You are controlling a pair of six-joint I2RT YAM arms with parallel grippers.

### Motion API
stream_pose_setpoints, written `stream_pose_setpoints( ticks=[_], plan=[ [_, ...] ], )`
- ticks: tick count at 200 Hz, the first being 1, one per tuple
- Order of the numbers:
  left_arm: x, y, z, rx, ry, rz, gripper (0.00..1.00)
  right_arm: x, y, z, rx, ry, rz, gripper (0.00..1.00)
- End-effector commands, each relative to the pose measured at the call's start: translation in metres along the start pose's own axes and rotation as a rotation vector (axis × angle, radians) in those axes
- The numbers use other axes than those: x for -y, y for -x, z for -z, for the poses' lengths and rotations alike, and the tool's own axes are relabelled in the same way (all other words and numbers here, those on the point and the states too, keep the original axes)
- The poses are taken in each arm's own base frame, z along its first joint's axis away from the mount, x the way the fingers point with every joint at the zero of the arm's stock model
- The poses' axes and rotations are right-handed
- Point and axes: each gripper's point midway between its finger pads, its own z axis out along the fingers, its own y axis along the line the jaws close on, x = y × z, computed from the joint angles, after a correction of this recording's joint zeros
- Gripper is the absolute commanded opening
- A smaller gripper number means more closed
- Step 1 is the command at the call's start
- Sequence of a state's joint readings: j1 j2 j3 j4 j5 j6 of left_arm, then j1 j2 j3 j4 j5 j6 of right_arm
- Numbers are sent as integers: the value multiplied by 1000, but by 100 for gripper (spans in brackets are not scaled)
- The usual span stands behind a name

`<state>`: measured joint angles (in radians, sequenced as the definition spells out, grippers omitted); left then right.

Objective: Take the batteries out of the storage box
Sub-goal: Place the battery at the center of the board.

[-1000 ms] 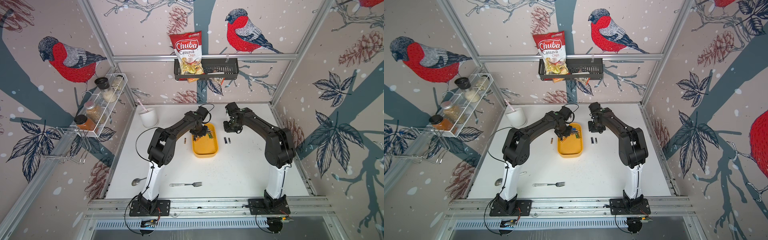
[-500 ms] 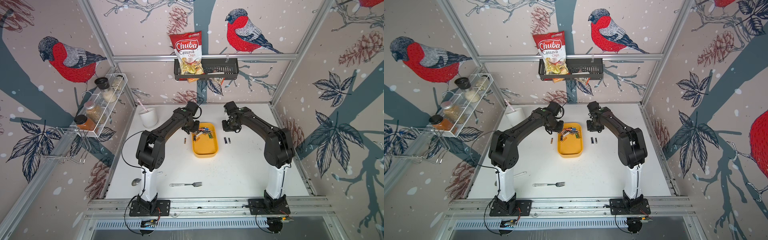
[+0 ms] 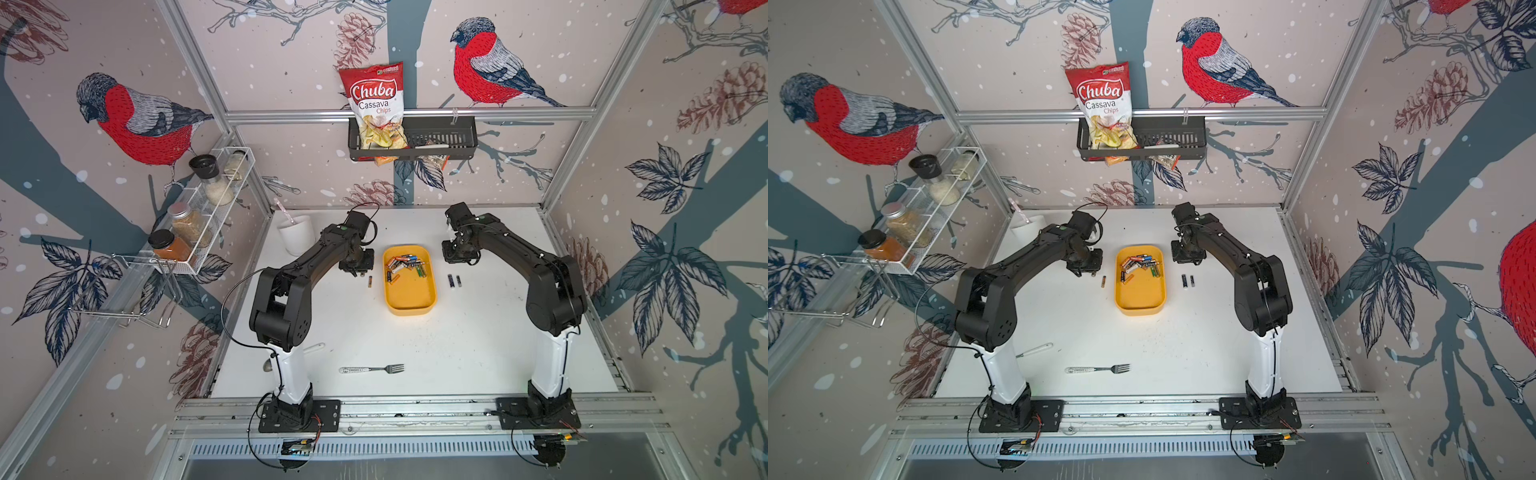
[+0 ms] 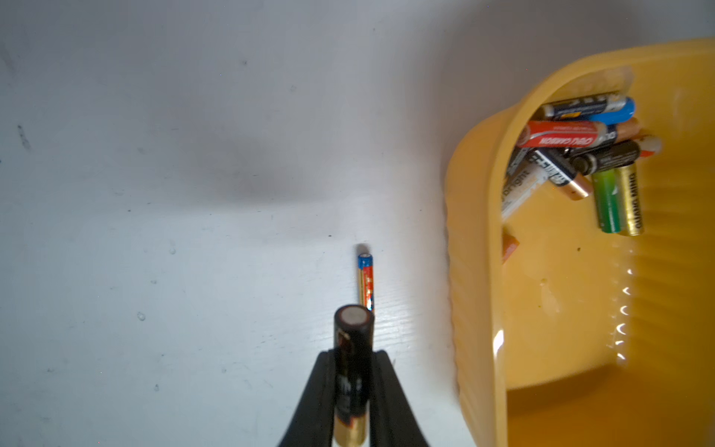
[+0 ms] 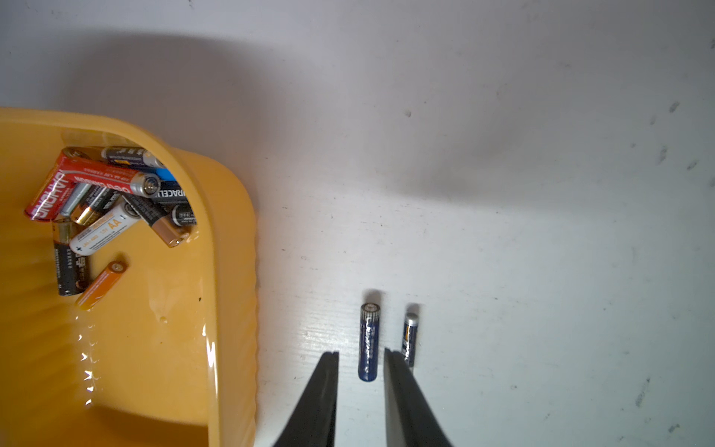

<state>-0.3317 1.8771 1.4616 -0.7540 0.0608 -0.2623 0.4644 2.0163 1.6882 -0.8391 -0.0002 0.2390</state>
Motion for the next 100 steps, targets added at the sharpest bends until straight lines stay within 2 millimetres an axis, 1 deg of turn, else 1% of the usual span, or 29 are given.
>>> stream_pose_setpoints(
  ticks=[1,58,100],
  plan=[
    [-3,3,-5,26,-20,-7,16,1,-1,1,-7,-9,-3,27],
    [-9,-9,-34,-22,-17,-1,16,2,-2,0,-13,-14,-4,27],
    [-12,-12,-44,-37,-12,0,16,3,-4,-1,-20,-17,-5,27]
  ],
)
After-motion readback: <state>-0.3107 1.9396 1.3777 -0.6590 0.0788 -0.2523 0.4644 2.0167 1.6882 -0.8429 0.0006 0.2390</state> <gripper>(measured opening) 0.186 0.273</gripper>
